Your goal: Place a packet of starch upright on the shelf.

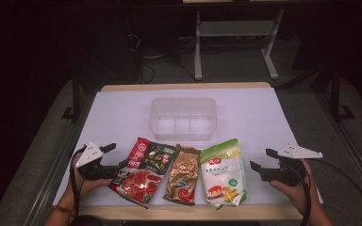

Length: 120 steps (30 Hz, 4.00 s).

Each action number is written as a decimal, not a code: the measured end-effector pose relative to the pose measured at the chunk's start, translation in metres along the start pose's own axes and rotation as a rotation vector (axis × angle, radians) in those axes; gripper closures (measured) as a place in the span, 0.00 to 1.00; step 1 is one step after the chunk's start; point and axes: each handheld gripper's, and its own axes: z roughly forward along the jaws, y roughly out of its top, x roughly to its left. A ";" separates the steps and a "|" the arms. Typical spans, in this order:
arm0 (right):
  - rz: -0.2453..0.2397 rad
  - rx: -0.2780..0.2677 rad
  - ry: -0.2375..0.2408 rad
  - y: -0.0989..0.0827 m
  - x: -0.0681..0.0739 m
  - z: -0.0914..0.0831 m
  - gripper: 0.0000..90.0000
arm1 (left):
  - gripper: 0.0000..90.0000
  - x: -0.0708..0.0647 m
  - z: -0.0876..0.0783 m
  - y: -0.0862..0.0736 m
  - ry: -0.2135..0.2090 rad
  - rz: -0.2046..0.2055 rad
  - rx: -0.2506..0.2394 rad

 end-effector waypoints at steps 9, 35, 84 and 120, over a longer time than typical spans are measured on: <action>-0.009 0.024 0.092 0.011 0.012 0.006 0.22 | 0.25 -0.001 -0.002 -0.007 0.004 0.022 0.040; 0.040 0.323 0.584 0.023 0.047 0.084 0.30 | 0.26 -0.002 -0.010 -0.017 0.051 0.022 0.066; -0.093 0.069 0.296 0.042 0.043 0.036 0.91 | 0.26 0.003 -0.008 -0.020 0.031 -0.022 0.049; -0.201 -0.192 0.140 0.097 0.066 0.059 0.92 | 0.26 0.003 -0.006 -0.022 0.025 -0.033 0.056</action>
